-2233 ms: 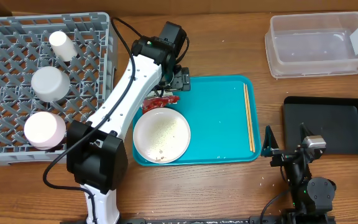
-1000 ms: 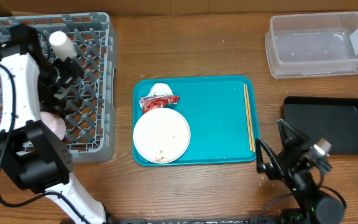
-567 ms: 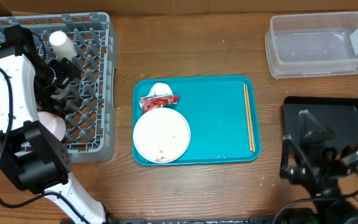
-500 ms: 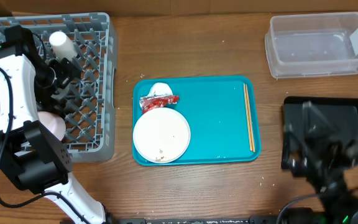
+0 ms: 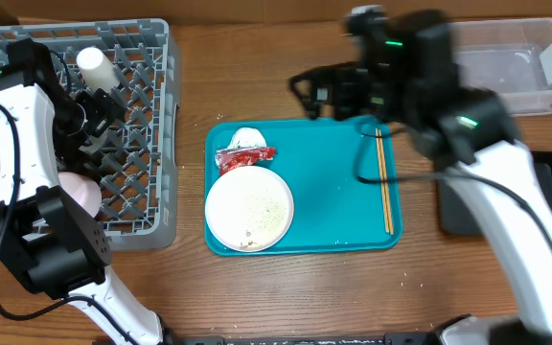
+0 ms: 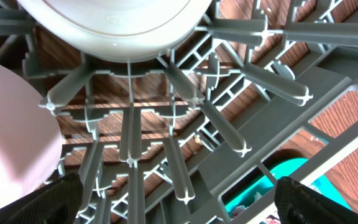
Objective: Sort waste into correct bins and load items into the dishwasher
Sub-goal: 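Move the right gripper over the tray to the red wrapper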
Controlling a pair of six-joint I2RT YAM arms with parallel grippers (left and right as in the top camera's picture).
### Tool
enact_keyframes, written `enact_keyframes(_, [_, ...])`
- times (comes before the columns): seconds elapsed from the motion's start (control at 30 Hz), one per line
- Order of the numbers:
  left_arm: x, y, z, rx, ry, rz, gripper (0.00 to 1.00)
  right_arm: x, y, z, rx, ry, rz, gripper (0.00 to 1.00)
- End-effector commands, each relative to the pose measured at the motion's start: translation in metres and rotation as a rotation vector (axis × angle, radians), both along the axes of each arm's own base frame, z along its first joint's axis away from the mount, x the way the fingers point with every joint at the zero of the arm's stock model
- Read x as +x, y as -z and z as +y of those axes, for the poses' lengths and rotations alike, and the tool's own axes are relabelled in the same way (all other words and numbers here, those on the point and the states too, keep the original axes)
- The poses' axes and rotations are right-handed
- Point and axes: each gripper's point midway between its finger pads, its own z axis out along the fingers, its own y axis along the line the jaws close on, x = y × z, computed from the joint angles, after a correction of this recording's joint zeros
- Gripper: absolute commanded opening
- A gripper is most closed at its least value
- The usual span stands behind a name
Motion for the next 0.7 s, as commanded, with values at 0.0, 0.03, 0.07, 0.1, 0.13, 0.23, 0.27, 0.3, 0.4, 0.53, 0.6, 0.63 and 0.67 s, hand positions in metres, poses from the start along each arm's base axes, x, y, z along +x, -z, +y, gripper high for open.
enact_keyframes(0.0, [0.003, 0.003, -0.003, -0.003, 0.023, 0.002, 1.00, 0.026, 0.044, 0.035, -0.135, -0.026, 0.016, 1.00])
enact_keyframes(0.03, [0.003, 0.003, -0.003, -0.003, 0.023, 0.002, 1.00, 0.027, 0.054, 0.043, -0.134, -0.050, 0.041, 1.00])
enact_keyframes(0.07, [0.003, 0.003, -0.003, -0.003, 0.023, 0.002, 1.00, 0.027, 0.067, 0.051, -0.132, -0.075, 0.069, 1.00])
enact_keyframes(0.1, [0.003, 0.003, -0.003, -0.003, 0.023, 0.002, 1.00, 0.030, 0.085, 0.057, -0.141, -0.093, 0.110, 1.00])
enact_keyframes(0.13, [0.003, 0.003, -0.003, -0.003, 0.024, 0.002, 1.00, 0.033, 0.097, 0.059, -0.152, -0.094, 0.132, 1.00])
enact_keyframes(0.23, [0.003, 0.003, -0.003, -0.003, 0.024, 0.002, 1.00, 0.039, 0.138, 0.062, -0.194, -0.097, 0.213, 1.00])
enact_keyframes(0.27, [0.003, 0.003, -0.003, -0.003, 0.024, 0.002, 1.00, 0.040, 0.162, 0.065, -0.211, -0.106, 0.261, 1.00])
enact_keyframes(0.3, [0.003, 0.003, -0.003, -0.003, 0.024, 0.002, 1.00, 0.039, 0.178, 0.068, -0.216, -0.121, 0.300, 1.00])
enact_keyframes(0.4, [0.003, 0.003, -0.003, -0.003, 0.024, 0.002, 1.00, 0.034, 0.228, 0.076, -0.240, -0.184, 0.405, 1.00])
enact_keyframes(0.53, [0.003, 0.003, -0.003, -0.003, 0.024, 0.002, 1.00, 0.032, 0.257, 0.074, -0.269, -0.184, 0.463, 0.98])
enact_keyframes(0.6, [0.003, 0.003, -0.003, -0.003, 0.024, 0.002, 1.00, 0.030, 0.268, 0.073, -0.281, -0.183, 0.485, 0.88])
enact_keyframes(0.63, [0.003, 0.003, -0.003, -0.003, 0.024, 0.002, 1.00, 0.030, 0.274, 0.073, -0.286, -0.183, 0.495, 0.86])
enact_keyframes(0.67, [0.003, 0.003, -0.003, -0.003, 0.024, 0.002, 1.00, 0.029, 0.279, 0.072, -0.289, -0.183, 0.504, 0.85])
